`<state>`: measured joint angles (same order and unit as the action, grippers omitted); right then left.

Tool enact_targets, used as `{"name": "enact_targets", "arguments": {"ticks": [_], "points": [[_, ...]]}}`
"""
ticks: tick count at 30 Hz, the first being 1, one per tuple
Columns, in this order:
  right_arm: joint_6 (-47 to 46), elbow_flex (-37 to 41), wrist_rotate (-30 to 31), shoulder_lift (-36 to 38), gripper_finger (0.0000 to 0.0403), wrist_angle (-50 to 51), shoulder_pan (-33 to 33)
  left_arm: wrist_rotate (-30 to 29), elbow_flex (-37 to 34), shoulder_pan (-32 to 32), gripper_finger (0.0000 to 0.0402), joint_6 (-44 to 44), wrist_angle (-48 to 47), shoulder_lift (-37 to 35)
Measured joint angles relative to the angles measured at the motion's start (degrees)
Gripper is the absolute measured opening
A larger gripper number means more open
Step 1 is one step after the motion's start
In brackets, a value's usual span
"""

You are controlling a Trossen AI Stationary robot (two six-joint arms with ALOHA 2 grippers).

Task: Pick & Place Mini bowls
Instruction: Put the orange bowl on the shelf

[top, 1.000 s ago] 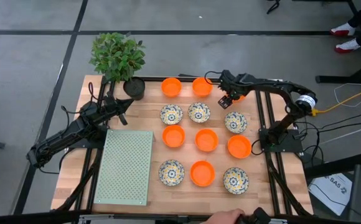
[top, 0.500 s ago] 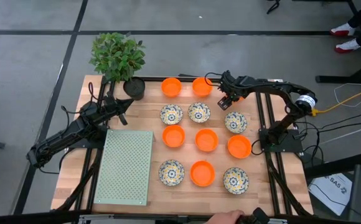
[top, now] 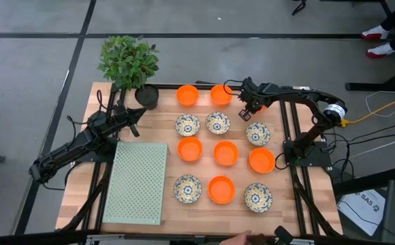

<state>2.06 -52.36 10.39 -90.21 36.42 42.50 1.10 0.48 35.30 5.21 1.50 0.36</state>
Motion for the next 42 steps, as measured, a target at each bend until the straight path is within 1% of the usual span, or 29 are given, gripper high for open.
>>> {"name": "enact_targets", "arguments": {"ticks": [4, 6, 9, 12, 18, 23, 29, 35, 42], "points": [[1.36, 0.0, -2.6, 0.16, 0.002, 0.32, 0.02, 0.0, -0.01, -0.01, 0.0004, 0.02, 0.0, 0.0], [1.45, 0.0, -4.52, 0.71, 0.0017, 0.77, 0.04, 0.0, -0.01, 0.0, 0.0004, 0.02, 0.0, 0.0], [1.62, -0.01, -6.86, 2.75, 0.0007, 1.24, 0.04, 0.0, -0.01, 0.0, 0.0004, 0.01, 0.0, 0.0], [2.04, -0.33, -8.57, 5.26, 0.0011, 2.16, 0.02, 0.0, -0.01, -0.01, 0.0004, 0.02, 0.0, 0.0], [-0.81, -5.21, -12.44, 10.29, 0.0006, 5.88, -0.03, -0.01, 0.0, -0.01, 0.0004, 0.02, 0.0, 0.0], [-5.13, -10.46, -15.42, 14.56, 0.0007, 6.3, -1.41, 0.0, 0.01, -0.01, 0.0004, 0.0, 0.0, 0.0], [-7.64, -16.43, -16.64, 17.82, 0.0006, 6.74, -5.81, 0.0, 0.0, 0.0, 0.0004, 0.01, 0.0, 0.0], [-11.98, -21.51, -16.61, 18.08, 0.0006, 6.96, -12.44, 0.0, -0.01, 0.0, 0.0004, 0.0, 0.0, 0.0], [-19.87, -23.21, -16.02, 17.97, 0.0006, 4.22, -21.18, -0.07, -0.01, -0.01, 0.0004, 0.07, 1.71, 0.0]]}}
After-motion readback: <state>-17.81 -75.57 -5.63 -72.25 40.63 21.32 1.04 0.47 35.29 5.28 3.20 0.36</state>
